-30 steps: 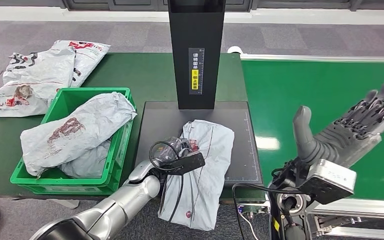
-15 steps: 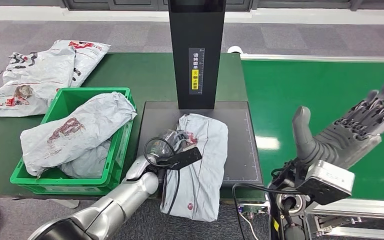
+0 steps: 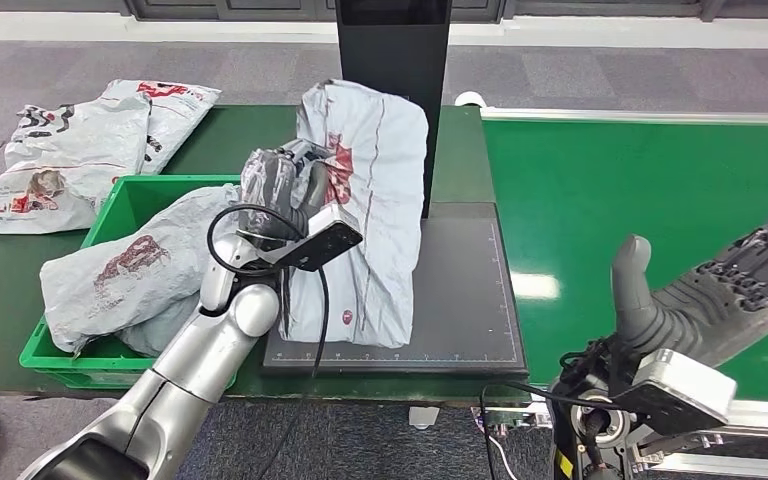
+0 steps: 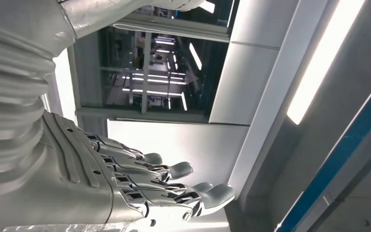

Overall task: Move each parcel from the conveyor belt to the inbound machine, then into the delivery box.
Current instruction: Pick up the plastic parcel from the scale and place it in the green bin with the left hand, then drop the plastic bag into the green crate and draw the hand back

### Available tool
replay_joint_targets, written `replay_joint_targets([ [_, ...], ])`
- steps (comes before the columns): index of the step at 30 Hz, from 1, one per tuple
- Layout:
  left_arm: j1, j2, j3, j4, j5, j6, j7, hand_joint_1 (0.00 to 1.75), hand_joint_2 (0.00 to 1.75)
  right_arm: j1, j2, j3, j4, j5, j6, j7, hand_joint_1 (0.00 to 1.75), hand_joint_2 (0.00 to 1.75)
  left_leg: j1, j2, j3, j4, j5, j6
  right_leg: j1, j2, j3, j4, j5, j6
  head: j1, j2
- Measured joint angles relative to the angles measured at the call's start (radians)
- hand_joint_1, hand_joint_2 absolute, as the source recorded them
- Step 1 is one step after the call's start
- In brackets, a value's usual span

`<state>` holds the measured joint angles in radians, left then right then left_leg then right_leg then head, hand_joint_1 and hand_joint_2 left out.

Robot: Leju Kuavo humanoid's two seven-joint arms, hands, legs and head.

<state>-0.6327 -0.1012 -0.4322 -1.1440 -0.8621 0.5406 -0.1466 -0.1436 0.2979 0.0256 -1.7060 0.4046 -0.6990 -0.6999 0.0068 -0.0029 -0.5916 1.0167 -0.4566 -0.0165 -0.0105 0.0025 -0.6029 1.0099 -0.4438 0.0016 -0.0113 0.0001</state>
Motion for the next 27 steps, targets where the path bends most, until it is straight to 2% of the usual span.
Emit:
replay_joint_targets([
  [5, 0.005, 0.02, 0.012, -0.085, -0.035, 0.013, 0.011, 1.75, 1.75, 0.008, 0.0, -0.006, -0.013, 0.003, 0.0, 0.0, 0.0, 1.75, 0.0, 0.0, 0.0, 0.0, 0.0, 0.0, 0.0, 0.0, 0.0, 0.0, 0.0, 0.0, 0.0, 0.0],
  [9, 0.004, 0.048, 0.034, -0.131, -0.14, 0.034, 0.072, 1.75, 1.75, 0.023, 0.002, -0.012, -0.033, 0.008, 0.0, 0.001, 0.0, 1.75, 0.0, 0.0, 0.0, 0.0, 0.0, 0.0, 0.0, 0.0, 0.0, 0.0, 0.0, 0.0, 0.0, 0.0],
  [19, 0.008, 0.161, 0.166, -0.164, -0.264, 0.048, 0.163, 1.75, 1.75, 0.053, 0.002, -0.024, -0.072, 0.013, 0.0, 0.018, 0.0, 1.75, 0.001, 0.001, 0.0, 0.0, 0.001, -0.001, 0.002, 0.001, 0.0, 0.0, 0.0, 0.0, 0.0, 0.0],
  [27, 0.086, 0.262, 0.321, -0.15, -0.314, 0.06, 0.187, 1.75, 1.75, 0.069, 0.001, -0.024, -0.084, 0.019, 0.0, 0.022, 0.0, 1.75, 0.001, 0.003, 0.001, -0.001, 0.001, -0.001, 0.002, 0.003, -0.001, 0.0, 0.0, -0.001, 0.0, 0.0],
])
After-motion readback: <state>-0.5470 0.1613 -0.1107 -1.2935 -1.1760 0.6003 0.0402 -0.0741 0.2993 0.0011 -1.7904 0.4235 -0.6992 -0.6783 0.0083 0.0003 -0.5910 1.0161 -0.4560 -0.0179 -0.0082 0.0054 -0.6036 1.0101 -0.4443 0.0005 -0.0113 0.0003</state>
